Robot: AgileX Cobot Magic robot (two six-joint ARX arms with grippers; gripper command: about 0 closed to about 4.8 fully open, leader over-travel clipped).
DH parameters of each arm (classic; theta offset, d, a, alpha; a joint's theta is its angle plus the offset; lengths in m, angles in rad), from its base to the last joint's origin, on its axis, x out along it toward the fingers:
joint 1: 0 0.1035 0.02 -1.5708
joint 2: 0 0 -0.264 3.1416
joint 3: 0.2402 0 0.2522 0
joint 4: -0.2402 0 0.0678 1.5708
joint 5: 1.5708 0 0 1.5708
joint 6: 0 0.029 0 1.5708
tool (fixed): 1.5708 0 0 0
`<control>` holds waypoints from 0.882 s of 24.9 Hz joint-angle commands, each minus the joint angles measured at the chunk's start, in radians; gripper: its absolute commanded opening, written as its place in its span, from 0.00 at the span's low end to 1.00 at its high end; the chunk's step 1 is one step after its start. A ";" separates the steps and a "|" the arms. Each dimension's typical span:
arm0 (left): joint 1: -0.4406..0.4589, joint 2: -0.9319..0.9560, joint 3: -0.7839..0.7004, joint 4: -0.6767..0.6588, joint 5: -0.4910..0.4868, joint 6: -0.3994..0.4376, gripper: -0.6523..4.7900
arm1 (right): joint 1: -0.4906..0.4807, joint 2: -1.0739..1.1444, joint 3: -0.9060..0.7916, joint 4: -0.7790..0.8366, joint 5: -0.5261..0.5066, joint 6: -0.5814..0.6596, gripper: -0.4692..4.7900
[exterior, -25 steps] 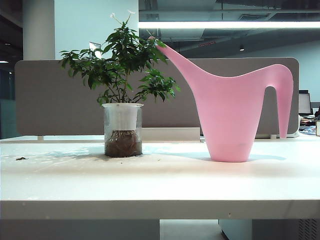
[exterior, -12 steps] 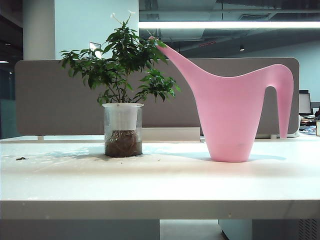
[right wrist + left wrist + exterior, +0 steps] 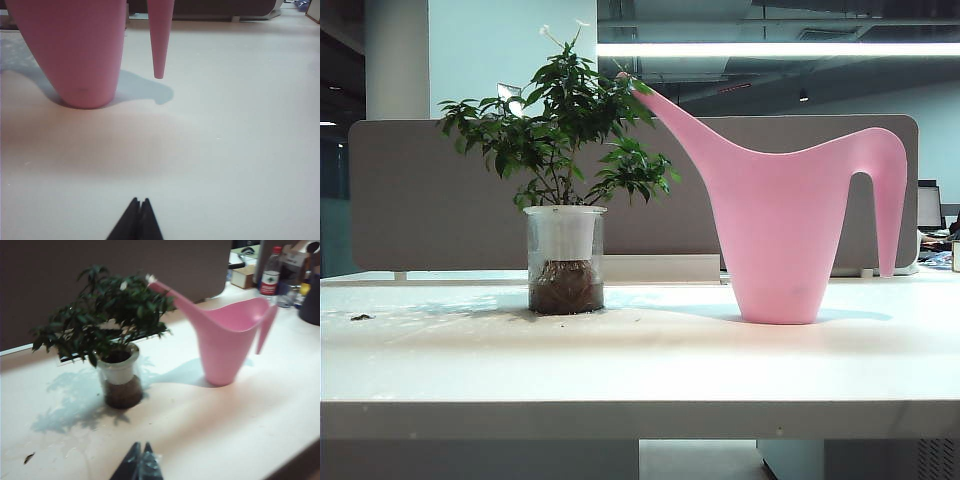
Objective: Pick up the watering can from the table, water the potted plant, and put the can back.
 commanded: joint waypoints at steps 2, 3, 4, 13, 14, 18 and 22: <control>0.072 -0.093 -0.232 0.258 -0.003 0.000 0.11 | 0.001 -0.001 -0.007 0.011 0.005 0.000 0.09; 0.109 -0.141 -0.353 0.358 -0.004 -0.008 0.11 | 0.001 -0.001 -0.007 0.011 0.005 0.000 0.09; 0.123 -0.161 -0.404 0.397 -0.003 -0.008 0.11 | 0.001 -0.001 -0.007 0.011 0.005 0.000 0.09; 0.175 -0.406 -0.802 0.481 -0.126 -0.158 0.11 | 0.001 -0.001 -0.007 0.011 0.004 0.000 0.09; 0.188 -0.410 -0.812 0.479 -0.133 -0.166 0.11 | 0.001 -0.001 -0.007 0.011 0.005 0.000 0.09; 0.230 -0.410 -0.838 0.459 -0.132 -0.164 0.11 | 0.001 -0.001 -0.007 0.011 0.005 0.000 0.09; 0.270 -0.420 -0.899 0.449 -0.132 -0.164 0.11 | 0.001 -0.001 -0.007 0.011 0.005 0.000 0.09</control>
